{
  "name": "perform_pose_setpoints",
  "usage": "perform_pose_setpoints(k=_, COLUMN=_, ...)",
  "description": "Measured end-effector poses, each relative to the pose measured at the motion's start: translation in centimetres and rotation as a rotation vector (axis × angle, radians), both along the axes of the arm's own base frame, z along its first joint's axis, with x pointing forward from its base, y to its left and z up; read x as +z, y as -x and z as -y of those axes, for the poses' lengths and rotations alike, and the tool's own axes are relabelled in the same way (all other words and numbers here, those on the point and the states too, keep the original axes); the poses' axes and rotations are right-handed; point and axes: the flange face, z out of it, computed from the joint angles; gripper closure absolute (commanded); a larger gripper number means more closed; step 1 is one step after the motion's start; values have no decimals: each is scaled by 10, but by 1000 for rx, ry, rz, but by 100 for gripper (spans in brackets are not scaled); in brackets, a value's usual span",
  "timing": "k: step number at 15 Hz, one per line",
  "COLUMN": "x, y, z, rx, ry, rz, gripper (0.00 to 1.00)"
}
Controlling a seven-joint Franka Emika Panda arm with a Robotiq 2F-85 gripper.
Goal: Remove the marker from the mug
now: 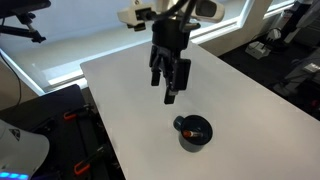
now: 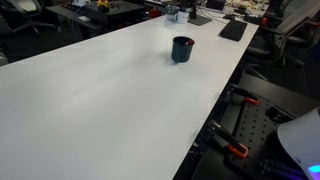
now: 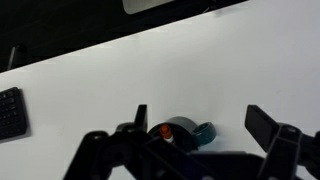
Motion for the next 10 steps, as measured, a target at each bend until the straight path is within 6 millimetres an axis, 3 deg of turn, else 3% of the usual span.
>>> perform_pose_setpoints(k=3, x=-18, y=-19, z=14, rx=-57, ry=17, rz=-14, gripper=0)
perform_pose_setpoints(k=6, x=-31, y=-41, z=40, rx=-123, ry=38, rz=-12, gripper=0)
perform_pose_setpoints(k=10, x=-32, y=-57, z=61, rx=-163, ry=50, rz=4, gripper=0)
